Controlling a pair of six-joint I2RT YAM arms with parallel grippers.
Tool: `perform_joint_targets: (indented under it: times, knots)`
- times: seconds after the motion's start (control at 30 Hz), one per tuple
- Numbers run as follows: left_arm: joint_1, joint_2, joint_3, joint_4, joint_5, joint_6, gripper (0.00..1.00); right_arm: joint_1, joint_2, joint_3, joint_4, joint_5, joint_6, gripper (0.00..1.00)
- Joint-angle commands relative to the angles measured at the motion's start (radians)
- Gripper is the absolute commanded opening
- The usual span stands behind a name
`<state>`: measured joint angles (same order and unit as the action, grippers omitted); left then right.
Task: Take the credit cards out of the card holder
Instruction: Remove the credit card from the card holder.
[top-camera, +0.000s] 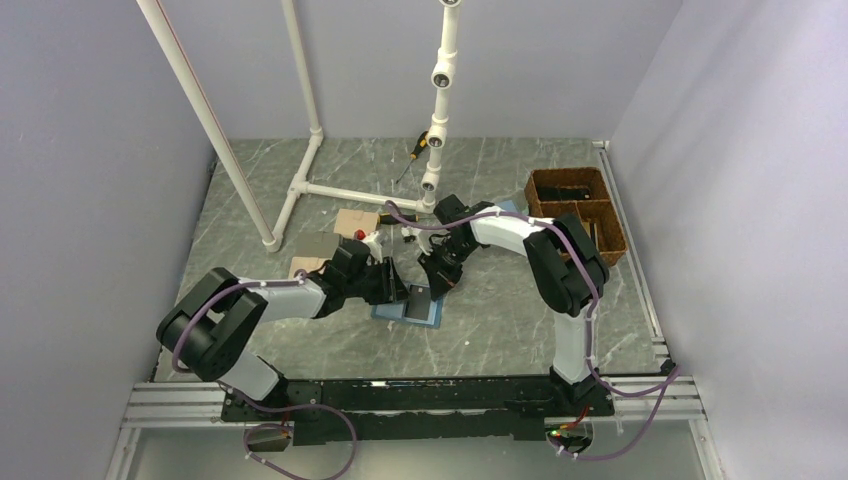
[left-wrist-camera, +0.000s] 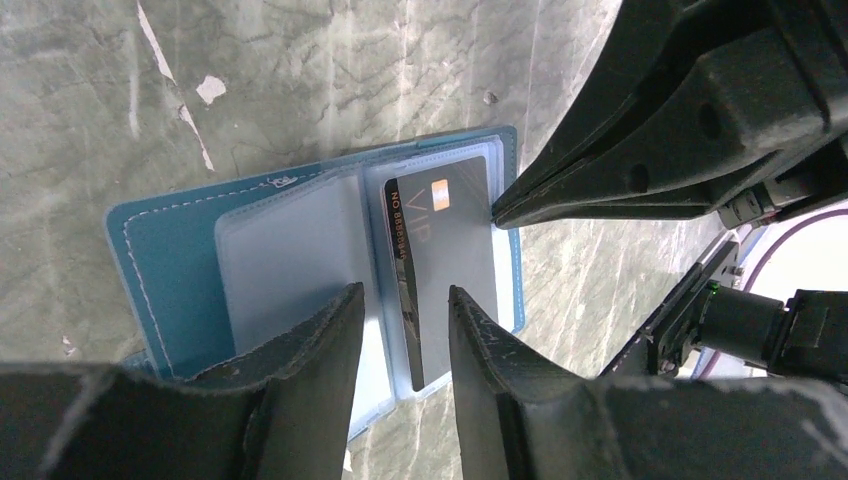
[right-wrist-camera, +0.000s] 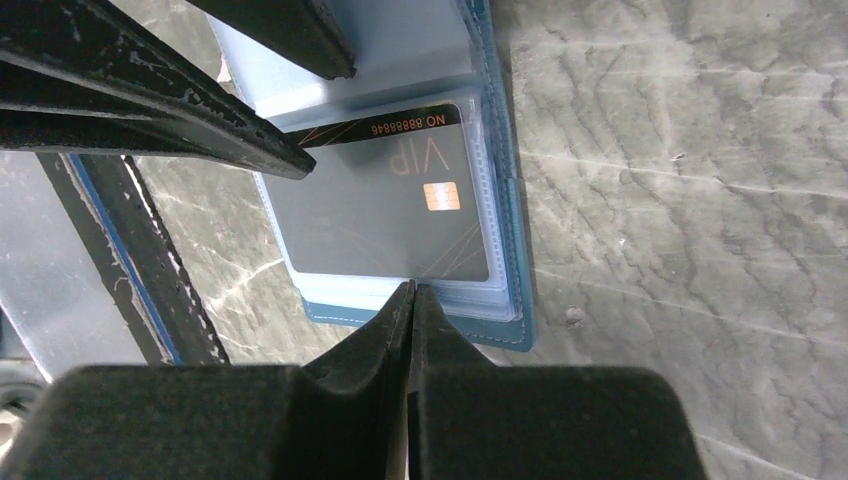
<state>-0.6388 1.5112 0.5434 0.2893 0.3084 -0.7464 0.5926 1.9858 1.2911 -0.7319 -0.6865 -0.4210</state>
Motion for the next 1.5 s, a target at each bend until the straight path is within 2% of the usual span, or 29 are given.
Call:
perform_joint_targets:
  times: [0.0,0.6,0.83,0.87,0.93,0.97,1.2,1.27,1.47]
  knots:
    - [0.012,0.031,-0.007,0.044,0.032,-0.043,0.42,0.009,0.038,0.019,0.050,0.075,0.020,0.02]
    - [0.048,0.109,-0.018,0.143,0.160,-0.176,0.37,0.057,0.071,0.014,0.095,0.036,0.108,0.00]
    - [0.057,0.092,-0.029,0.142,0.158,-0.186,0.21,0.064,0.078,0.017,0.104,0.056,0.126,0.00]
    - [0.057,0.091,-0.031,0.142,0.158,-0.184,0.17,0.063,0.075,0.017,0.104,0.058,0.126,0.00]
    - [0.060,0.088,-0.034,0.147,0.160,-0.178,0.03,0.062,0.074,0.018,0.103,0.062,0.125,0.00]
    - [0.060,0.084,-0.035,0.149,0.162,-0.174,0.00,0.062,0.074,0.019,0.102,0.064,0.124,0.00]
    - [0.064,0.008,-0.061,0.141,0.142,-0.057,0.00,0.059,0.056,0.034,0.074,0.074,0.086,0.00]
    - [0.064,-0.013,-0.073,0.144,0.139,-0.015,0.00,0.054,0.043,0.043,0.053,0.058,0.058,0.04]
    - [0.065,-0.049,-0.110,0.205,0.175,0.077,0.00,0.034,-0.006,0.060,-0.013,-0.047,-0.035,0.24]
